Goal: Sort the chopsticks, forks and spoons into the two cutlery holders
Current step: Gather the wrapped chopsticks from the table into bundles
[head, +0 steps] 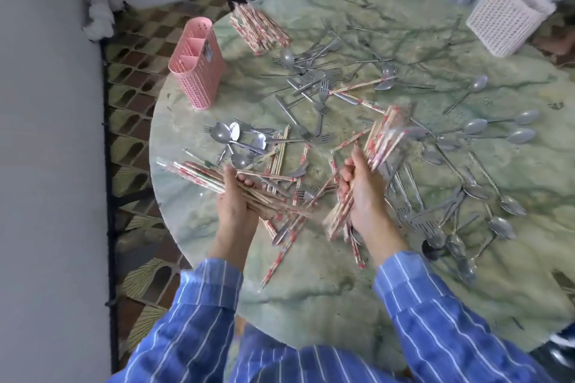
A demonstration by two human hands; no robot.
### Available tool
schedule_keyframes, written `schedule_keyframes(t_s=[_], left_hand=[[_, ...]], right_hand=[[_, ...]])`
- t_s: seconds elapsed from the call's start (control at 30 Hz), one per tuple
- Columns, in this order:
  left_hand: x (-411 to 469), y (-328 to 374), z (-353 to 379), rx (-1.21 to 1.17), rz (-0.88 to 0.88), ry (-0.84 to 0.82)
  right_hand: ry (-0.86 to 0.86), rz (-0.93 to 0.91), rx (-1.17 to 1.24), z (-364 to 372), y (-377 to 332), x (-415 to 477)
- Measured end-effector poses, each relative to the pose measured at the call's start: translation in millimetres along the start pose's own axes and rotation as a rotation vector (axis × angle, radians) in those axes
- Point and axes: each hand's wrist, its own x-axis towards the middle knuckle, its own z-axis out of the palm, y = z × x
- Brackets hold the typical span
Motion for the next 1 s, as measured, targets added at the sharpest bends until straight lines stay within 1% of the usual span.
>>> schedule_keyframes(t_s=[0.07,0.13,0.2,0.37,0.5,0.6,0.73,0.83,1.0], left_hand=[[10,27,0,0.009,0.005,-0.010],[14,48,3,0.025,0.016,-0.020],[14,61,5,0.021,-0.011,-0.041],[6,72,0,0.056,-0.153,-0.142],[-5,68,-4,0.080,-0.280,-0.196],[-7,71,-6,0.095,-0.322,-0.235],[5,82,-13,0.186,-0.283,-0.247],[17,99,-20,0.277,-0.254,-0.289],[29,124,-34,0.446,-0.312,-0.411]], right_hand=[[0.092,0.024,-0.031,18,16,-6],[0.165,0.000,-0.059,42,35,-13],[0.219,-0.032,-0.049,68,52,-24],[0.306,-0.068,0.032,122,82,-44],[0.348,-0.047,0.037,142,88,-53],[0.318,-0.019,0.022,145,91,-53],[0.188,0.033,0.114,135,88,-48],[0.077,0.046,0.155,124,81,-42],[-0.052,0.193,0.138,129,74,-39]])
